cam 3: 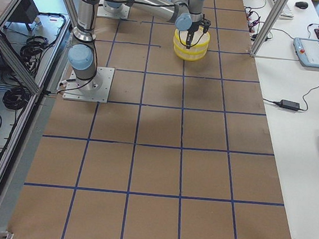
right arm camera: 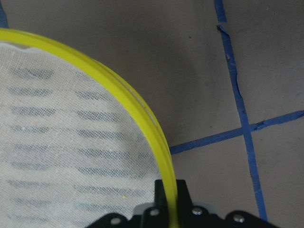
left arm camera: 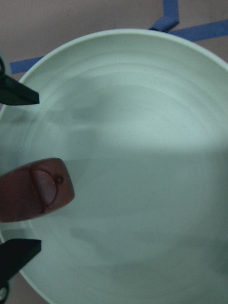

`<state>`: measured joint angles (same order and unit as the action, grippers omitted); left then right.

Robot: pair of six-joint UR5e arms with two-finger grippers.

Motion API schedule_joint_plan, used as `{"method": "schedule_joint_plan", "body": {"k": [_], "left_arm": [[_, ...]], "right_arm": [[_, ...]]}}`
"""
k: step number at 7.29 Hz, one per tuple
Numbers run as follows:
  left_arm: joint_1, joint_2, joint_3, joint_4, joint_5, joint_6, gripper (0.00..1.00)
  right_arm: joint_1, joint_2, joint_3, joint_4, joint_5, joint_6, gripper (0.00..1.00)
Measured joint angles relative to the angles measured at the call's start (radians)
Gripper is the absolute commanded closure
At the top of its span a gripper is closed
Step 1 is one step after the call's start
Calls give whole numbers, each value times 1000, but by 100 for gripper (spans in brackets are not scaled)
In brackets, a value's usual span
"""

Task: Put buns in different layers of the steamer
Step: 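Restack the top tier with the right gripper while the left grasps the brown bun, then lift the brown bun from the plate with the left gripper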

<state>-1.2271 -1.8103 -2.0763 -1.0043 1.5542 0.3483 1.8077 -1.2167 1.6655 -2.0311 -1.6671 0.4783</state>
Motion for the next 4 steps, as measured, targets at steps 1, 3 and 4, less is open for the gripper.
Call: {"method": "schedule_joint_plan", "body": {"k": [1, 3, 4], "left_arm": [[0, -4, 2, 2, 0, 1, 84], [-1, -15, 6, 4, 0, 5, 99], [-6, -18, 10, 8, -1, 6, 99]], "right_arm": [[5, 3, -1, -5, 0, 7, 92], [12, 5, -1, -11, -2, 14, 92], [18, 6, -1, -12, -7, 19, 92]]}}
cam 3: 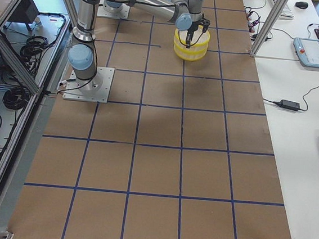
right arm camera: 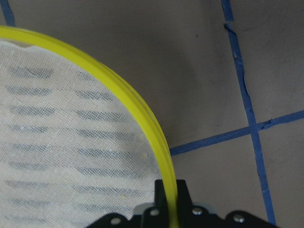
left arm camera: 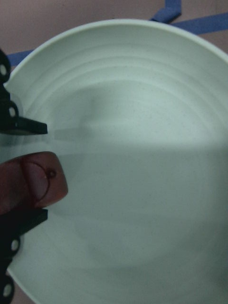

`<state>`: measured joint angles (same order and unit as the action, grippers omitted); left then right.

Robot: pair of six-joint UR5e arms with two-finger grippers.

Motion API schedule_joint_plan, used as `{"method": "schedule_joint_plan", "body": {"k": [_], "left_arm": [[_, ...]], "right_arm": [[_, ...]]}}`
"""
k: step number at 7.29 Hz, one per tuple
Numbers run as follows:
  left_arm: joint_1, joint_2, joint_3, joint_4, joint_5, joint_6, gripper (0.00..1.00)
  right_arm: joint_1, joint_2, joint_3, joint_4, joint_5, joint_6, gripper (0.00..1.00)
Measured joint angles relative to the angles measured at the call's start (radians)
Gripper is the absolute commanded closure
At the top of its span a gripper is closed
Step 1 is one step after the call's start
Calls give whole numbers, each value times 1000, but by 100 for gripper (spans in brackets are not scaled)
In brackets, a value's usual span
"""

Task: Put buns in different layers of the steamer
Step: 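Lift the brown bun from the plate with the left gripper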

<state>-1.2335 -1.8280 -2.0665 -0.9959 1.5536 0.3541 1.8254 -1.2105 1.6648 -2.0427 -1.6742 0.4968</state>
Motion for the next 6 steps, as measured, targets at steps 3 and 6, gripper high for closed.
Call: {"method": "schedule_joint_plan", "body": {"k": [3, 6], "left_arm": [[-69, 37, 123, -23, 4, -6, 98], [-165, 132, 382, -306, 7, -11, 99]], "right_arm": [[6, 2, 0, -6, 5, 5, 92], [6, 6, -3, -15, 9, 7, 92]]}}
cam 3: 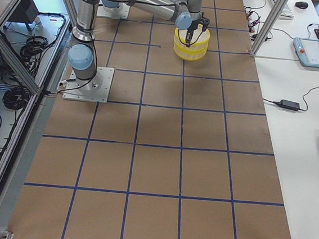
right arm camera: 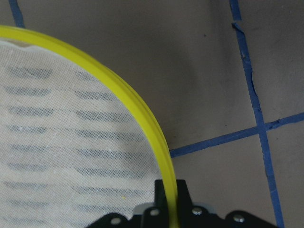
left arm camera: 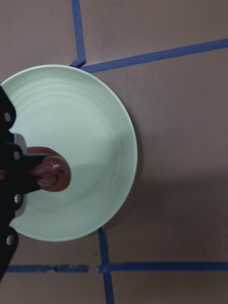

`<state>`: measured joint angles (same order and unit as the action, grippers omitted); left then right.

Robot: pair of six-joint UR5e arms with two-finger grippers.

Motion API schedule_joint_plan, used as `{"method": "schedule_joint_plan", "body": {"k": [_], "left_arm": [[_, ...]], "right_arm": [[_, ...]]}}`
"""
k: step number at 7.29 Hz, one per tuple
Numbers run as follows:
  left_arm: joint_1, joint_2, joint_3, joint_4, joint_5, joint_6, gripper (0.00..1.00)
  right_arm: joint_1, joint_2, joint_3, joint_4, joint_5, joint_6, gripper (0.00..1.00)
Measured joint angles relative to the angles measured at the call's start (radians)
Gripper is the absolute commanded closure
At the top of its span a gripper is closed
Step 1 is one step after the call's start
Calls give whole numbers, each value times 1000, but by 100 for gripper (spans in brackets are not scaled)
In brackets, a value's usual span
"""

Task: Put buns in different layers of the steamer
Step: 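Lift the brown bun from the plate with the left gripper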

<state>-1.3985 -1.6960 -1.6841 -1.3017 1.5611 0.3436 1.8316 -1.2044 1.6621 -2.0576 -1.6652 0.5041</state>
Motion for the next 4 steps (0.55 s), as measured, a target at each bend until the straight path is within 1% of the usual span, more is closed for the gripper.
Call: {"method": "schedule_joint_plan", "body": {"k": [1, 2, 4], "left_arm": [[-18, 15, 38, -48, -14, -5, 98], [-35, 22, 57, -64, -40, -8, 98], [-51, 25, 70, -51, -78, 1, 98]], "right_arm": [[0, 6, 1, -13, 0, 0, 92], [0, 13, 1, -25, 1, 1, 92], [0, 21, 2, -38, 10, 4, 91]]}}
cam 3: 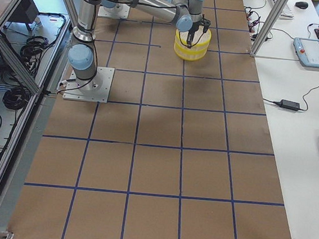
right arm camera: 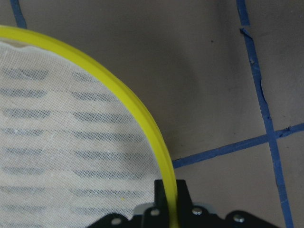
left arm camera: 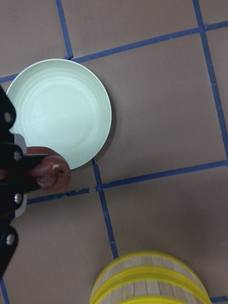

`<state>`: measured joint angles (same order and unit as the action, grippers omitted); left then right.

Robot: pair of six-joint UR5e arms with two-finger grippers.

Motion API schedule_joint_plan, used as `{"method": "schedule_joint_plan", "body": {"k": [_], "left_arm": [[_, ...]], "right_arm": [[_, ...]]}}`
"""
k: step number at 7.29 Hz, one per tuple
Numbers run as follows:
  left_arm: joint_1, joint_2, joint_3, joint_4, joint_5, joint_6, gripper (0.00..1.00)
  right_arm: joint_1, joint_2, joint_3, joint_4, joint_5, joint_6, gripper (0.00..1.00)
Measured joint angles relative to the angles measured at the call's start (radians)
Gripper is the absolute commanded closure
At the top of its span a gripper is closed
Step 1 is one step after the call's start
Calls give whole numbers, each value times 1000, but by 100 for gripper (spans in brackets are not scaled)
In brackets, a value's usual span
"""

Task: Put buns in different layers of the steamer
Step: 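Lift the brown bun from the plate with the left gripper, then place the brown bun in the top tier with the left gripper while the right rises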

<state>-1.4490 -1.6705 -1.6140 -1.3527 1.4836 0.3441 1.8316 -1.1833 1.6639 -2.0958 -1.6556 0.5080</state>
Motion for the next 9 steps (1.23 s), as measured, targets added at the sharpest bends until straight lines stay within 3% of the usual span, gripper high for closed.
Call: {"method": "schedule_joint_plan", "body": {"k": [1, 2, 3, 6, 9], "left_arm": [[-1, -2, 0, 14, -5, 3, 98], [-2, -3, 0, 21, -7, 4, 98], [-3, -3, 0, 24, -8, 4, 98], [-48, -7, 0, 33, -32, -33, 98], [-178, -33, -6, 118, -44, -254, 98]], "right_arm": [[0, 1, 1, -3, 14, 1, 81], [0, 1, 2, -3, 22, 2, 17], [0, 1, 3, 0, 24, 3, 1], [-21, -12, -2, -1, 10, -60, 0], [-114, -54, -10, 16, 13, -183, 0]]}}
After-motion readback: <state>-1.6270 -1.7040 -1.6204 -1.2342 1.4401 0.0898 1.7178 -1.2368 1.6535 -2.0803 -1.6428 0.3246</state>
